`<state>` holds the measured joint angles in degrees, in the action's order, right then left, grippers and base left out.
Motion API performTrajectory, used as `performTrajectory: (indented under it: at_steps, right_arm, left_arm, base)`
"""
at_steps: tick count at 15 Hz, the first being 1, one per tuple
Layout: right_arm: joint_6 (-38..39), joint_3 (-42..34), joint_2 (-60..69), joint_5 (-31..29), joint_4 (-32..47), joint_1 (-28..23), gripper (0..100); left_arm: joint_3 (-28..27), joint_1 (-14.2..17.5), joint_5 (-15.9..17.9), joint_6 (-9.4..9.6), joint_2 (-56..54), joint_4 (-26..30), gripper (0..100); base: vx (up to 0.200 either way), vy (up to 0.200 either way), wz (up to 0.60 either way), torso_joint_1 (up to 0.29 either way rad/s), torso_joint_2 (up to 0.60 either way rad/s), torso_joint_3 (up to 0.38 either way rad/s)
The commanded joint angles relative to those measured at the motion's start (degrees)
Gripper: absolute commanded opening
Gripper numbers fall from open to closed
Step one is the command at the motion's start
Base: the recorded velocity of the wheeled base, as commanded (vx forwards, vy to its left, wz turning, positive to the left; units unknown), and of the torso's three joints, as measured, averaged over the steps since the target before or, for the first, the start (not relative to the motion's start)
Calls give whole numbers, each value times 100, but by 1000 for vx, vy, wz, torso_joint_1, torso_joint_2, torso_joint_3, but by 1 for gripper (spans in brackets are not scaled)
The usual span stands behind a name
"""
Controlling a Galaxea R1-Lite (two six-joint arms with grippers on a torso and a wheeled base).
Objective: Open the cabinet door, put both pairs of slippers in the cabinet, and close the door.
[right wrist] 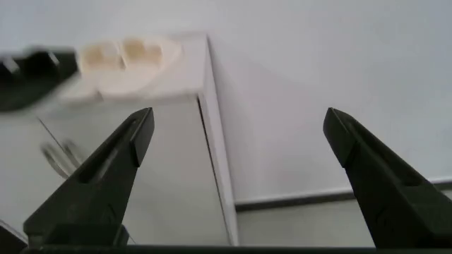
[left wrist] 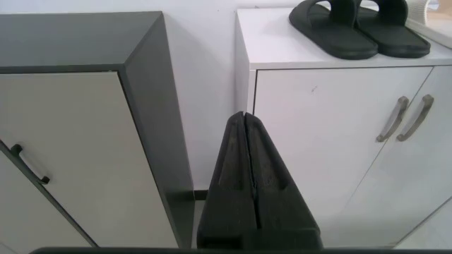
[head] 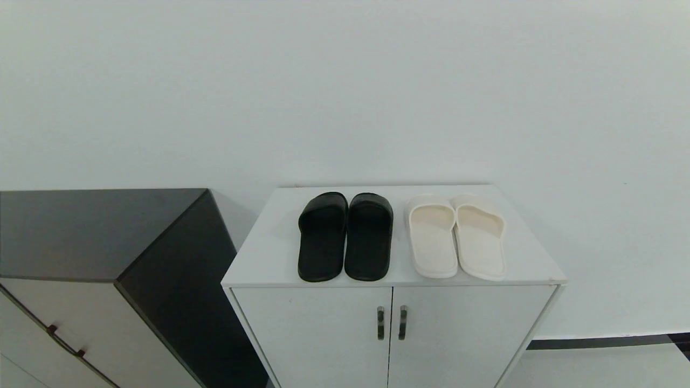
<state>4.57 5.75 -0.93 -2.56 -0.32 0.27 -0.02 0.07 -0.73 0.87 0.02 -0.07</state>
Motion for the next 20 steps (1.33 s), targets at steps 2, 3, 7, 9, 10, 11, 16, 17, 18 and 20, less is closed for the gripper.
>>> performTrajectory:
  at_steps: [2,3,7,9,10,11,16,17,18,20]
  right_arm:
    - [-26,1824,-1604,379,1016,228,100]
    - [-79,1701,-1709,608,1016,228,100]
    - [-176,1806,-3326,1258,577,334,100]
    - [167,1894,-4363,1196,-390,870,100]
    - [404,2035,-4847,1073,-707,1186,100]
    - [668,2263,-5313,766,-891,1634,100]
    - [1696,3547,-7150,-1098,-1041,3937,100]
    - [1766,3696,-7457,-1581,-1172,4297,100]
    - [1810,3863,-7941,-2099,-1418,4456,100]
    - [1784,4109,-8705,-2671,-2034,4473,100]
  left_arm:
    - [2,1,3,-34,6,-1,0]
    - [2,1,-15,-25,-2,-1,0]
    - [2,1,-6,-43,6,-1,0]
    - [2,1,-6,-43,6,-1,0]
    - [2,1,-6,-43,6,-1,0]
    - [2,1,3,-43,6,-1,0]
    - [-6,1,20,-34,6,-1,0]
    - [-6,1,20,-25,6,-1,0]
    - [2,1,12,-34,-2,-1,0]
    - [-6,-7,12,-34,6,-1,0]
  base:
    - [0,0,0,0,0,0]
    - [0,0,0,0,0,0]
    - [0,0,0,0,0,0]
    - [0,0,0,0,0,0]
    - [0,0,0,0,0,0]
    - [0,0,0,0,0,0]
    - [0,0,0,0,0,0]
    - [0,0,0,0,0,0]
    - [0,0,0,0,0,0]
    - [0,0,0,0,0,0]
